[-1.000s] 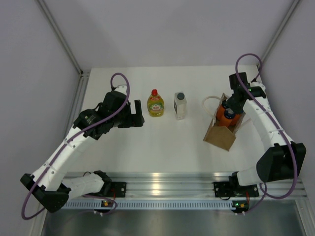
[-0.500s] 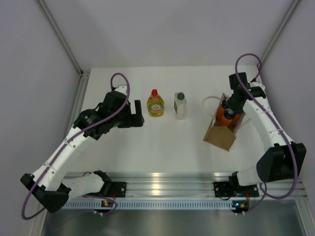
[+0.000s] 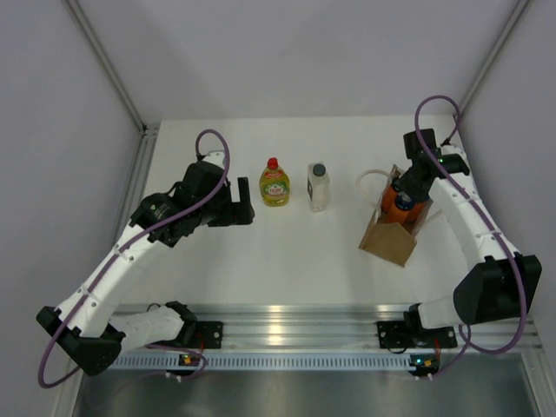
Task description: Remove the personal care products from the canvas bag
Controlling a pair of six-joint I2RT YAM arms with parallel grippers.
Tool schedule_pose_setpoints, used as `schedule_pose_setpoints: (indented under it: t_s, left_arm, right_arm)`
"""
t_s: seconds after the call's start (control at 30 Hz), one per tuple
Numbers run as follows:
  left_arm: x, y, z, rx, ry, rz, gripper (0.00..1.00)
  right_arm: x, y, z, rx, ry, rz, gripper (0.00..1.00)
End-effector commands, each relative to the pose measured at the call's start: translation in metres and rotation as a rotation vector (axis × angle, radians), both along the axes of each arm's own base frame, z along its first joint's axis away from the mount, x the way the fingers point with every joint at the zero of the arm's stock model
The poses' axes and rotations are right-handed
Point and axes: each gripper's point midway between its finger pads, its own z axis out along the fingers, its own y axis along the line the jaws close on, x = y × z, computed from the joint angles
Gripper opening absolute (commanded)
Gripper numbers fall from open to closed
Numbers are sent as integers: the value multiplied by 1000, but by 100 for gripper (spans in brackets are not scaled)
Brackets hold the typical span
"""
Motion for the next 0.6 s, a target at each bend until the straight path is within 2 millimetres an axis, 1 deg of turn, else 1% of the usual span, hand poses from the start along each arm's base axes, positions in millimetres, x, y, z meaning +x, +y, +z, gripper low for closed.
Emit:
schedule_pose_setpoints:
  t_s: [0.0, 0.1, 0.2, 0.3, 0.43, 0.47, 0.53, 0.57]
  left_arm:
    - [0, 1, 7, -17, -31, 5, 98]
    - [-1, 1, 6, -19, -26, 5, 98]
    - [0, 1, 6, -19, -28, 4, 98]
    - [-1, 2, 8, -19, -35, 5, 98]
    - [-1, 2, 7, -16, -35, 4, 98]
    - [-1, 2, 8, -15, -37, 4, 98]
    - [-1, 3, 8, -17, -38, 5, 98]
    - [-1, 3, 9, -16, -40, 4, 98]
  right_arm:
    - [-3, 11, 0, 28, -10, 30, 34]
    - [-4, 12, -2, 34, -5, 31, 34]
    - [-4, 9, -1, 18, -9, 24, 34]
    - [-4, 10, -4, 20, 3, 26, 31]
    - [-5, 10, -7, 26, 8, 23, 21]
    - [-6, 10, -6, 25, 7, 24, 20]
    - [-5, 10, -4, 25, -1, 24, 13]
    - [-5, 9, -2, 23, -6, 21, 13]
